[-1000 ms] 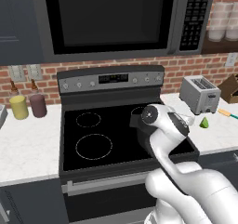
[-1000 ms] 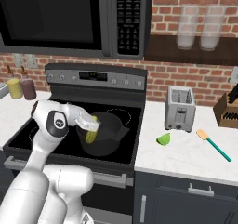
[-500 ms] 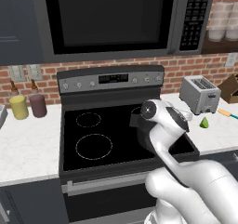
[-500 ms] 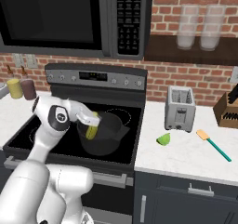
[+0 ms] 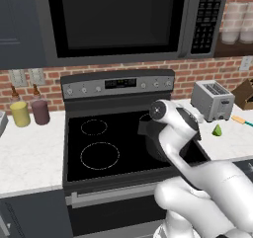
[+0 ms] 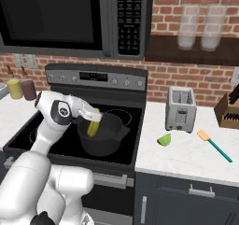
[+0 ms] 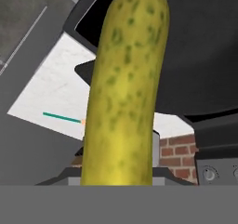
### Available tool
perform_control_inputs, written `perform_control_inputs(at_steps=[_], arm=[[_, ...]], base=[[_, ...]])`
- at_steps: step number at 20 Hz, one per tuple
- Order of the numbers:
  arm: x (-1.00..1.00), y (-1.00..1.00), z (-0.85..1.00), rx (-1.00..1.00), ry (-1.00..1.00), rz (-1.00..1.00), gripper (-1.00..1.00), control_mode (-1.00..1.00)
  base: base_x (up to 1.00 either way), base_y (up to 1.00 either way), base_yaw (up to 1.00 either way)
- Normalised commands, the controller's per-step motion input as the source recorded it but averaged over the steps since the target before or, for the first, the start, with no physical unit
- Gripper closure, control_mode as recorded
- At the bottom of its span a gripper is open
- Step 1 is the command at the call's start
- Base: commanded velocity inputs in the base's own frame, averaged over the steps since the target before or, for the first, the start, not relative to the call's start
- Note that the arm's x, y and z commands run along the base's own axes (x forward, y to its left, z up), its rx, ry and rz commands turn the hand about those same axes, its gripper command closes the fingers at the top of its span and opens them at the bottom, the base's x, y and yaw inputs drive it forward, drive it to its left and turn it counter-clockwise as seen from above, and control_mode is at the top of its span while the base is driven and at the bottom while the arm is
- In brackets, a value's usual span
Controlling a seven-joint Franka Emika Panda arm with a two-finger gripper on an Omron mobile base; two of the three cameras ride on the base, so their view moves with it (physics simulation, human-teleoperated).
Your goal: Put the lemon wedge and cucumber in the pot. Retrieve the spatula and lightly stir the vegetables in the pot.
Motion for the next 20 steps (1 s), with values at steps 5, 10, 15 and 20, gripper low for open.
perform_control_inputs(at_steps=[5,10,15,20], arm=[[0.46,0.00,-0.37,0.00,-0.01,0.00,1.00,-1.00],[0.26,0.00,-0.37,0.00,-0.03,0.00,1.00,-1.00],[0.13,0.00,-0.50,0.00,-0.02,0.00,1.00,-1.00],[0.08,0.00,-0.38,0.00,-0.01,0.00,1.00,-1.00]], base=[[0.00,0.00,0.00],[0.00,0.00,0.00],[0.00,0.00,0.00],[0.00,0.00,0.00]])
